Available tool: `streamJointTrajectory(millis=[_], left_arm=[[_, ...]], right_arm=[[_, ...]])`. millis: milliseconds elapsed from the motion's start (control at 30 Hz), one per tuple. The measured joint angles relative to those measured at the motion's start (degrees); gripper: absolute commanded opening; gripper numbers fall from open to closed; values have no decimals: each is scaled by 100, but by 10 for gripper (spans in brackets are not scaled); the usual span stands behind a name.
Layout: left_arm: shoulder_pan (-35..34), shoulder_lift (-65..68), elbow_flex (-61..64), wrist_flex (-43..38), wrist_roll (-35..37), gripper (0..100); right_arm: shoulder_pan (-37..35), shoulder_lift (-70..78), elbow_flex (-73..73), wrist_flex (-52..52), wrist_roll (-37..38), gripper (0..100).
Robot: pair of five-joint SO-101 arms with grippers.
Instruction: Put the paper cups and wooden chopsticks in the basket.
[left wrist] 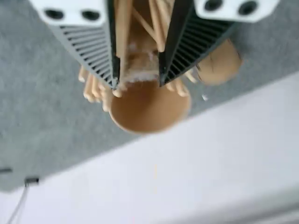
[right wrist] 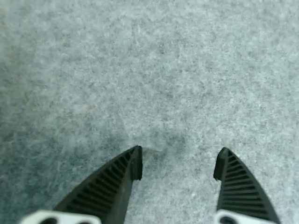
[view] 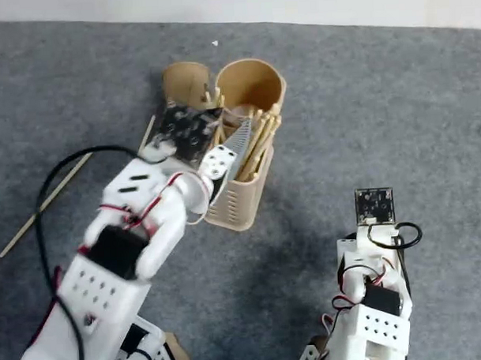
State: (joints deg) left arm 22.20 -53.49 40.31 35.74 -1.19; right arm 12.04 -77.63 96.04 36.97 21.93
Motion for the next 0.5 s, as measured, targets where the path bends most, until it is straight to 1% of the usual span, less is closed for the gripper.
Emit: streamJointTrajectory(millis=[100,167,267,400,500], left_arm=[[-44,-360,0,185,0,168],[-255,-563,-62,422,0,168],[-967,-870,-369,932,26,168],[-2171,-967,-545,1653,44,171],[-2743,-747,-396,2268,44,171]], right_arm=[[0,0,0,0,0,260],[0,0,0,0,0,260],[0,0,0,0,0,260],[0,0,0,0,0,260],[0,0,0,0,0,260]])
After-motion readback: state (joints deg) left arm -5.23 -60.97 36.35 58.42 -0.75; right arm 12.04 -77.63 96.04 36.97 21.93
